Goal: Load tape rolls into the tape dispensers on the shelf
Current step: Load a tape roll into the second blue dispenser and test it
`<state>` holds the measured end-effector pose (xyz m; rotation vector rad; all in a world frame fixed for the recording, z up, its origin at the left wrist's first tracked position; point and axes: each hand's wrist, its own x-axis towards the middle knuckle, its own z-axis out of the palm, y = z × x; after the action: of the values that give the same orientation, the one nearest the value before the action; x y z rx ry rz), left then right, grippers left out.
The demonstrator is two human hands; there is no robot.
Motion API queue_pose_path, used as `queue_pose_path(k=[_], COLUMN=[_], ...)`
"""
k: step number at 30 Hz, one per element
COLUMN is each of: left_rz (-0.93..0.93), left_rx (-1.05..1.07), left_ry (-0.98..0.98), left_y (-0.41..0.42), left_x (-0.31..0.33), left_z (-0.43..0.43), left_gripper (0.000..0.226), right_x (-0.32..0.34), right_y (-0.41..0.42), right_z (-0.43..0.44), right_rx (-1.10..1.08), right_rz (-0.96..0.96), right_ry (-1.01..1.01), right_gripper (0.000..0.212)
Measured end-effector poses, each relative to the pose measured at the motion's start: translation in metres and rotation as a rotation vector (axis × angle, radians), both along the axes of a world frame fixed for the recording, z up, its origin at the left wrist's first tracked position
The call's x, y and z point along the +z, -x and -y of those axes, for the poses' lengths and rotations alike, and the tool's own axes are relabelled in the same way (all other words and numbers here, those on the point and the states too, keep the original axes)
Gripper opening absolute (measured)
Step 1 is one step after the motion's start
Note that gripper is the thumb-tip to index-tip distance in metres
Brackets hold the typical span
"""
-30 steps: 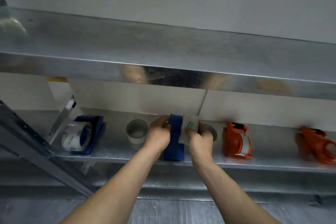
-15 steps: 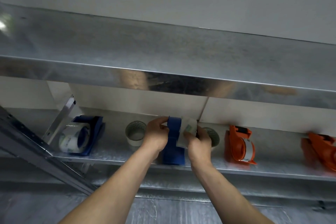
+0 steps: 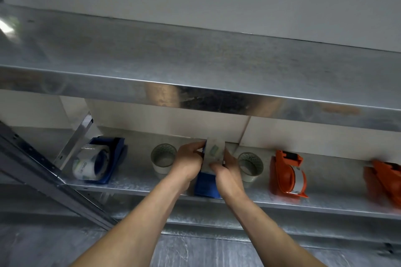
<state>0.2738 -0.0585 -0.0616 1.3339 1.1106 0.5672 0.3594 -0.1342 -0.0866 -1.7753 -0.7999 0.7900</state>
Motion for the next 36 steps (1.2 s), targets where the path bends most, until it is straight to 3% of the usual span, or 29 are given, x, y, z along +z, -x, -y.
queue_pose_path(k=[6,14,19,24,36], left_rz=[-0.027,-0.043,-0.202,-0.253,-0.294], left_rx=[-0.125,-0.119,-0.252,-0.266,-0.321], left_ry=[-0.074,-0.127,-0.196,-0.196,-0.149], left_y=[0.009,0.011,0.027,0.031,0.028], left_x=[-0.011,-0.023,-0.063,-0.084,-0.083], left_z=[0.001,0.001,0.028,0.038,0.026], left_gripper=[0.064,0.061,0.046,0.052,0.054], right_x=[0.000,-0.006,-0.038,-0.050,-0.054], right_y=[-0.002,-0.001,0.008,0.006,-0.003], right_z=[0.003,0.006,0.030,0.036,0.029], right_rx=[-0.003,-0.009,0.058,0.088,0.126], right_rz=[-0.072,-0.067,-0.061,-0.036,-0.118], right_ry=[-0.061,-0.052,0.161,0.236,0.192], right_gripper=[0.043,0.047,0.043,0.049,0.049])
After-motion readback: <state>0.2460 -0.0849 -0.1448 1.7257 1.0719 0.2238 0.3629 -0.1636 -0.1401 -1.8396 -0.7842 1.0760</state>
